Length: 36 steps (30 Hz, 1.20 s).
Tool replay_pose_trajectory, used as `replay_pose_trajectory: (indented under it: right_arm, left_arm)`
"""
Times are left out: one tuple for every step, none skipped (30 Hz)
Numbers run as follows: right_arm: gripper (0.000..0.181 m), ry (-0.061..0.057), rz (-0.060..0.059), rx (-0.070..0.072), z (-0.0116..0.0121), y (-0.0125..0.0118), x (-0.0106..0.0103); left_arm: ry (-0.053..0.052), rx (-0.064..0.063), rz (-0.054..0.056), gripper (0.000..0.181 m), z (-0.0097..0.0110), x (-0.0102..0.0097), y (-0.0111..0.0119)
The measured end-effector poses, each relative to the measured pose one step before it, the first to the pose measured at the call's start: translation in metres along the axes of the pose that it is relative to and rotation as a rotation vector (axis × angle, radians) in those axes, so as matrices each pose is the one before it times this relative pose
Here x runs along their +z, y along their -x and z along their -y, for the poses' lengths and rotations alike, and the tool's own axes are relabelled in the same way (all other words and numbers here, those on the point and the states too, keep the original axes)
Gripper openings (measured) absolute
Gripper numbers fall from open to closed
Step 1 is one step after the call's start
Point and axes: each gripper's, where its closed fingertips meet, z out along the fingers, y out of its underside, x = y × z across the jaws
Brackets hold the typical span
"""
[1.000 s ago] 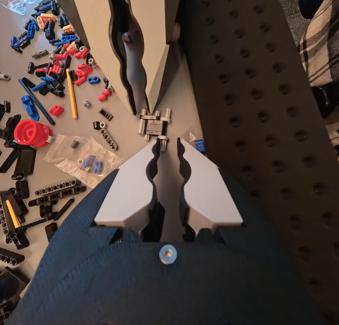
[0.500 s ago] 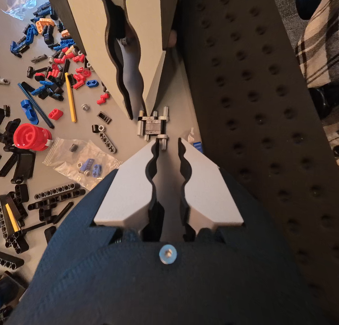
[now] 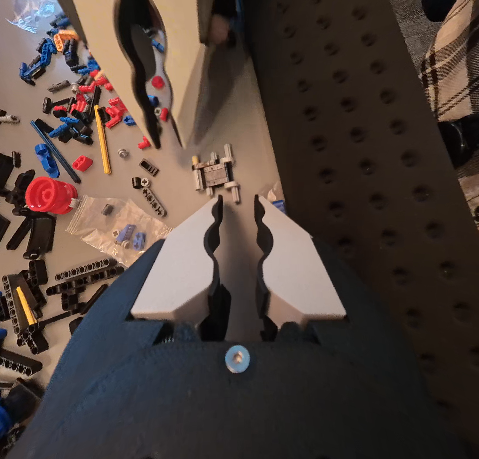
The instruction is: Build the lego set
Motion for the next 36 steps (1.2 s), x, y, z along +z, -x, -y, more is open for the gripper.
replay_pose_trajectory:
  right_arm:
    - [0.015, -0.0181, -0.0326, 0.0182, 0.00074, -0.00796, -0.00663]
    - [0.015, -0.0239, -0.0352, 0.0256, 0.00126, -0.00901, -0.00717]
    - [0.015, -0.0265, -0.0243, 0.0278, 0.002, -0.00739, -0.00672]
    - [0.015, -0.0226, -0.0174, 0.0194, 0.00223, -0.00524, -0.00524]
    - [0.015, -0.0117, -0.0172, 0.0095, 0.00153, -0.004, -0.00335]
    - [0.015, -0.0013, -0.0134, 0.0028, 0.00036, -0.00249, -0.0011]
    - [0.014, 0.0062, -0.0072, -0.0029, -0.00065, -0.00066, 0.00068]
    - [0.015, 0.0147, -0.0074, -0.0048, -0.00232, -0.00073, 0.00169]
    - [0.014, 0.0198, -0.0123, -0.0025, -0.00352, -0.00184, 0.00159]
    - [0.014, 0.0176, -0.0156, 0.0011, -0.00329, -0.00291, 0.00078]
    - [0.015, 0.0058, -0.0148, 0.005, -0.00158, -0.00309, -0.00038]
    - [0.014, -0.0064, -0.0083, 0.0089, 0.00041, -0.00228, -0.00142]
    - [0.014, -0.0083, -0.0094, 0.0092, 0.00071, -0.00259, -0.00192]
    - [0.014, -0.003, -0.0158, 0.0076, -0.00039, -0.00364, -0.00213]
    - [0.014, -0.0007, -0.0193, 0.0098, -0.00113, -0.00445, -0.00223]
    - [0.014, -0.0034, -0.014, 0.0139, -0.00107, -0.00394, -0.00198]
    - [0.013, -0.0073, -0.0084, 0.0156, -0.00054, -0.0028, -0.00187]
    - [0.013, -0.0056, -0.0021, 0.0135, -0.00041, -0.00136, -0.00137]
    - [0.013, -0.0026, 0.0039, 0.0055, -0.00046, 0.00032, -0.00056]
    - [0.013, 0.002, 0.0097, -0.0021, -0.00062, 0.0023, 0.00014]
    - [0.012, 0.0061, 0.0127, -0.0072, -0.00079, 0.00324, 0.00099]
    - [0.012, 0.0083, 0.0161, -0.0088, -0.0009, 0.00415, 0.00169]
    - [0.012, 0.0115, 0.0191, -0.0091, -0.00129, 0.00466, 0.0022]
    - [0.011, 0.0129, 0.0154, -0.0114, -0.00167, 0.00396, 0.00232]
    - [0.011, 0.0128, 0.0124, -0.0126, -0.00152, 0.00338, 0.00195]
    - [0.011, 0.0075, 0.0035, -0.0111, -0.00095, 0.00169, 0.00114]
    - [0.011, 0.0011, -0.0008, -0.0031, -0.00003, 0.00016, 0.00012]
    - [0.011, -0.0055, 0.0009, 0.004, 0.00055, -0.00031, -0.00039]
    - [0.01, -0.0077, 0.001, 0.006, 0.00059, -0.00053, -0.00068]
    - [0.01, -0.0066, 0.0008, 0.0057, 0.0004, -0.00065, -0.00048]
    - [0.01, -0.0044, 0.0007, 0.0045, 0.00014, -0.00044, -0.00014]
    - [0.01, -0.0016, 0.0007, 0.0023, -0.00007, -0.0002, 0.00016]
    - [0.01, 0.0004, 0.0013, 0.0006, -0.00046, 0.00009, 0.00049]
    - [0.011, 0.0019, 0.0031, 0.0004, -0.00064, 0.00044, 0.00074]
    - [0.011, 0.0027, 0.0027, 0.0, -0.00082, 0.00036, 0.00074]
    - [0.011, 0.0029, 0.0017, -0.0002, -0.00092, 0.00012, 0.00065]
  left_arm:
    - [-0.0023, -0.0014, 0.0033, 0.023, 0.00003, -0.00125, 0.00059]
    - [-0.003, -0.0011, 0.0044, 0.023, 0.00019, -0.00137, 0.00092]
    - [-0.0024, -0.0027, 0.0074, 0.023, 0.00005, -0.0015, 0.0016]
    - [-0.0014, -0.0032, 0.0097, 0.023, -0.00012, -0.00152, 0.0022]
    - [-0.0025, -0.004, 0.0099, 0.023, 0.00001, -0.00173, 0.00221]
    - [-0.0054, -0.0056, 0.0083, 0.023, 0.00049, -0.00168, 0.00206]
    - [-0.0029, -0.0063, 0.0098, 0.023, -0.00007, -0.00135, 0.00228]
    - [0.002, -0.0071, 0.0145, 0.023, -0.00095, -0.00112, 0.00313]
    - [0.0036, -0.0086, 0.0128, 0.023, -0.00124, -0.00077, 0.00305]
    - [0.0043, -0.01, 0.0143, 0.022, -0.0014, -0.00048, 0.0035]
    - [0.0062, -0.0104, 0.0165, 0.022, -0.00162, -0.00042, 0.00381]
    - [0.0019, -0.0074, 0.0099, 0.022, -0.0009, -0.00054, 0.00266]
    - [-0.0011, -0.0059, 0.0048, 0.022, -0.00026, -0.00044, 0.00151]
    - [0.0005, -0.0038, 0.0072, 0.022, -0.00035, -0.00029, 0.0016]
    - [0.0036, -0.0028, 0.0092, 0.022, -0.00059, 0.00003, 0.00176]
    - [0.0052, -0.0016, 0.0059, 0.022, -0.001, 0.00026, 0.00124]
    - [0.0053, -0.0013, 0.003, 0.022, -0.00107, 0.00053, 0.0006]
    - [0.0051, -0.0016, 0.0026, 0.022, -0.00104, 0.00055, 0.00052]
    - [0.0043, -0.0013, -0.0011, 0.022, -0.00095, 0.00056, -0.00006]
    - [0.0015, 0.0004, -0.0038, 0.022, -0.00033, 0.0007, -0.00068]
    - [0.0005, 0.0008, -0.0035, 0.022, -0.00001, 0.00062, -0.0007]
    - [0.0004, 0.0009, -0.0034, 0.022, 0.00023, 0.00067, -0.00072]
    - [-0.0002, 0.0014, -0.0037, 0.022, 0.00034, 0.00054, -0.00088]
    - [-0.0001, 0.0005, -0.0026, 0.022, 0.00011, 0.00031, -0.00051]
    - [-0.0011, -0.0008, -0.0001, 0.022, 0.00009, -0.00005, 0.00013]
    - [-0.0016, -0.002, 0.0018, 0.022, 0.00007, -0.00032, 0.00048]
    - [-0.0005, -0.0018, 0.0021, 0.022, -0.0002, -0.00033, 0.00065]
    - [-0.0003, -0.0012, 0.0014, 0.022, -0.00012, -0.00033, 0.00033]
    - [0.0013, -0.0002, 0.0004, 0.021, -0.00036, 0.00005, 0.00013]
    - [0.0057, 0.0022, 0.001, 0.021, -0.00093, 0.00048, -0.00003]
    - [0.0095, 0.0054, 0.0012, 0.021, -0.0016, 0.001, -0.00027]
    - [0.0074, 0.006, -0.0013, 0.021, -0.00122, 0.00099, -0.00087]
    - [0.0052, 0.0037, -0.0021, 0.021, -0.00092, 0.0007, -0.00079]
    - [0.0055, 0.0022, 0.0003, 0.021, -0.00089, 0.00074, -0.00014]
    - [0.0046, 0.0017, 0.0015, 0.02, -0.00082, 0.00039, 0.00011]
    - [-0.0025, -0.0015, -0.0015, 0.02, 0.00046, -0.00017, -0.00005]
